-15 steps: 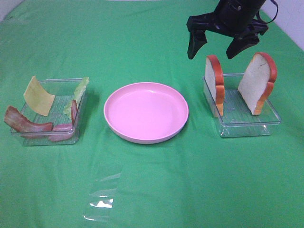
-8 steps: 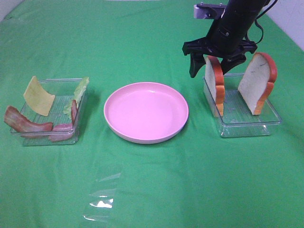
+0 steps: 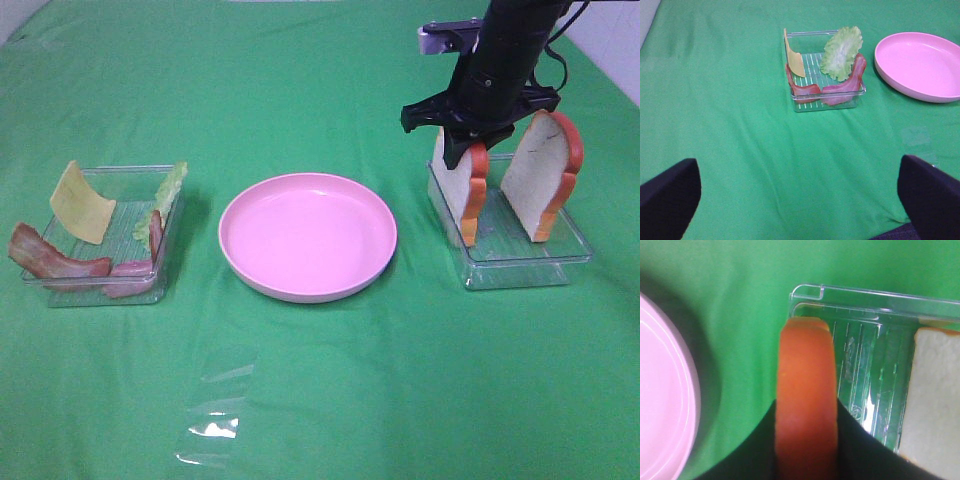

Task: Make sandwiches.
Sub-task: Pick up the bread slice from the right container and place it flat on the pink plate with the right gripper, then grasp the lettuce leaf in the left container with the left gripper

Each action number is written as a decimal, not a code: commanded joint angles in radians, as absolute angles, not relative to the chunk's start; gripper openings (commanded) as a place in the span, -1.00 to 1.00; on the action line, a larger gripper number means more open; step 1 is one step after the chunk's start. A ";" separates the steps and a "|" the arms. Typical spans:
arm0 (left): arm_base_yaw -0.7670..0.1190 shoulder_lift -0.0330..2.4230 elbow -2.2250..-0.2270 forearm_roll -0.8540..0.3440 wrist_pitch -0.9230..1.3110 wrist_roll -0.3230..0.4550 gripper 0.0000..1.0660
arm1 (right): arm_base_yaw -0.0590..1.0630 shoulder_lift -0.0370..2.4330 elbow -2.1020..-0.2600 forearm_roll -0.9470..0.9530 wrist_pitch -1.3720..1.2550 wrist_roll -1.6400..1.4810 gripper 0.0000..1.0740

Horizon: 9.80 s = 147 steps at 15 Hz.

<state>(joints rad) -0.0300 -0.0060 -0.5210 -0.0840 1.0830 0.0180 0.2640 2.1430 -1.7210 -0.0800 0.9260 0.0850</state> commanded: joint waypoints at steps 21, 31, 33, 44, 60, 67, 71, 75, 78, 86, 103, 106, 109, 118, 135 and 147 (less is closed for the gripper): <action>-0.029 -0.021 -0.517 -0.092 1.078 0.017 0.83 | 0.490 2.074 -1.957 0.317 1.099 -0.028 -0.74; -0.029 -0.021 -0.517 -0.092 1.078 0.016 0.83 | 0.554 2.264 -1.957 0.302 0.982 -0.050 -0.74; -0.029 -0.021 -0.517 -0.092 1.078 0.016 0.83 | 0.554 2.283 -1.957 0.283 0.981 -0.050 -0.74; -0.029 -0.021 -0.517 -0.092 1.078 0.016 0.83 | 0.554 2.301 -1.958 0.104 1.001 -0.046 0.84; -0.029 -0.021 -0.517 -0.092 1.078 0.017 0.83 | 0.539 1.906 -1.918 -0.121 1.330 0.019 0.84; -0.029 -0.021 -0.517 -0.093 1.078 0.016 0.83 | 0.354 1.686 -1.509 -0.115 1.330 0.066 0.84; -0.029 -0.021 -0.517 -0.096 1.078 0.017 0.83 | 0.341 1.553 -1.325 -0.144 1.330 0.106 0.84; -0.029 -0.021 -0.517 -0.096 1.078 0.016 0.83 | 0.341 1.388 -1.138 -0.141 1.326 0.150 0.84; -0.029 -0.021 -0.517 -0.096 1.078 0.016 0.83 | 0.341 1.299 -1.040 -0.141 1.324 0.175 0.84; -0.029 -0.021 -0.517 -0.096 1.078 0.016 0.83 | 0.342 0.908 -0.794 -0.124 1.303 0.134 0.84; -0.029 -0.021 -0.517 -0.096 1.078 0.016 0.83 | 0.342 0.344 -0.507 0.009 1.330 0.000 0.82; -0.029 -0.021 -0.517 -0.096 1.078 0.016 0.83 | 0.342 0.344 -0.507 0.000 1.327 0.000 0.82; -0.029 -0.021 -0.517 -0.096 1.078 0.016 0.83 | 0.342 0.344 -0.508 0.000 1.327 0.000 0.82; -0.029 -0.021 -0.517 -0.096 1.078 0.016 0.83 | 0.179 0.042 -0.508 0.015 1.327 0.000 0.82; -0.029 -0.020 -0.517 -0.095 1.078 0.016 0.83 | 0.053 -0.020 -0.451 0.014 1.099 0.010 0.82; -0.029 0.106 -0.584 -0.112 1.062 0.000 0.83 | 0.052 -0.032 -0.451 0.016 1.099 0.010 0.82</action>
